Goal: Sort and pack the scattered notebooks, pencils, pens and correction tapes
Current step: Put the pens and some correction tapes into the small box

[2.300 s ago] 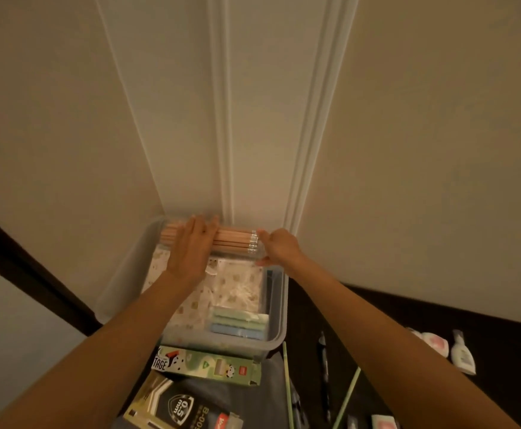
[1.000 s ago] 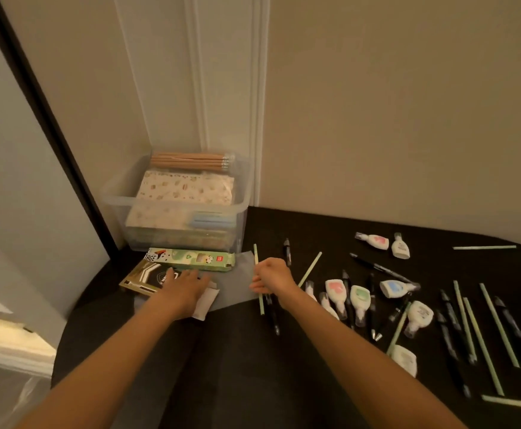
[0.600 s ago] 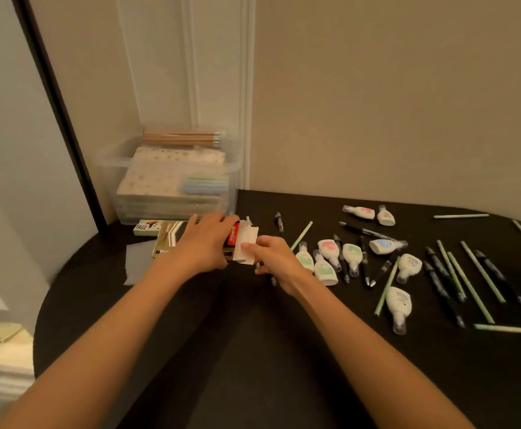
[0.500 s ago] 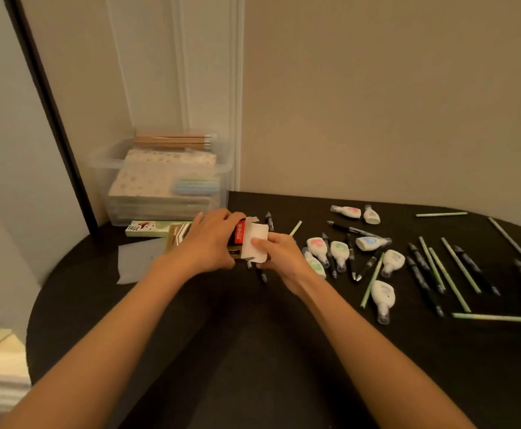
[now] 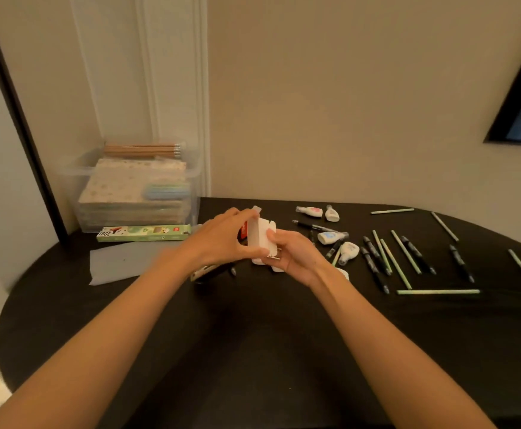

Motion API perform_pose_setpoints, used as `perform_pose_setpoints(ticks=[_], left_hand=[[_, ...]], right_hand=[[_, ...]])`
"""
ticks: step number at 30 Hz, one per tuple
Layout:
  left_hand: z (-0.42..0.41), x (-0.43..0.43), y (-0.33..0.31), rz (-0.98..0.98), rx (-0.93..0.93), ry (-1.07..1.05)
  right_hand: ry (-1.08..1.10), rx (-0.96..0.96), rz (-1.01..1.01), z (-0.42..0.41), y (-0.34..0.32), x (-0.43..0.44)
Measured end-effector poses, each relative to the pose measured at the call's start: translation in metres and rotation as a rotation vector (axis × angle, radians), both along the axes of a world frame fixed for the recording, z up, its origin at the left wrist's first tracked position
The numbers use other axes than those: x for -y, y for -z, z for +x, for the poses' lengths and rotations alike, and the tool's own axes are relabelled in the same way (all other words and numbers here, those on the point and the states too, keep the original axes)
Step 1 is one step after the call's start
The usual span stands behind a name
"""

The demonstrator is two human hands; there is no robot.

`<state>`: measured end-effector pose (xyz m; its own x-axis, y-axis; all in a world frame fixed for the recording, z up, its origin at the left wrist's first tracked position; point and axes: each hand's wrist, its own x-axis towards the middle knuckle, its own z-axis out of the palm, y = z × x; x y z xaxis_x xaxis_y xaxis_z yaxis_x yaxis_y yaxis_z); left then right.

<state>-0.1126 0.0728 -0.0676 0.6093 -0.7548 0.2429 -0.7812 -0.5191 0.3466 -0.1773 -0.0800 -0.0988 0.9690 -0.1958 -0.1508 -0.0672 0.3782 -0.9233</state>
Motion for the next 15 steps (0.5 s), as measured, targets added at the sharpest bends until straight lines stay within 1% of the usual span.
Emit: perform_pose_setpoints(ticks=[4, 6, 10, 13, 14, 15], left_hand=[[0.006, -0.004, -0.005, -0.062, 0.002, 0.007], [0.009, -0.006, -0.005, -0.064, 0.014, -0.015], [0.013, -0.004, -0.003, -0.047, 0.029, -0.086], [0.018, -0.002, -0.001, -0.027, 0.121, -0.238], [0.021, -0.002, 0.0, -0.041, 0.15, -0.296], [0.023, -0.003, 0.0, -0.063, 0.169, -0.35]], right_hand=[[-0.088, 0.033, -0.004, 0.006, -0.005, -0.001], [-0.148, 0.055, 0.002, 0.009, -0.005, -0.004], [-0.179, 0.075, 0.037, 0.021, 0.0, -0.006], [-0.117, 0.024, 0.003, 0.029, 0.003, -0.003], [-0.062, -0.014, -0.06, 0.032, 0.005, -0.002], [0.0, -0.061, -0.171, 0.035, 0.008, -0.002]])
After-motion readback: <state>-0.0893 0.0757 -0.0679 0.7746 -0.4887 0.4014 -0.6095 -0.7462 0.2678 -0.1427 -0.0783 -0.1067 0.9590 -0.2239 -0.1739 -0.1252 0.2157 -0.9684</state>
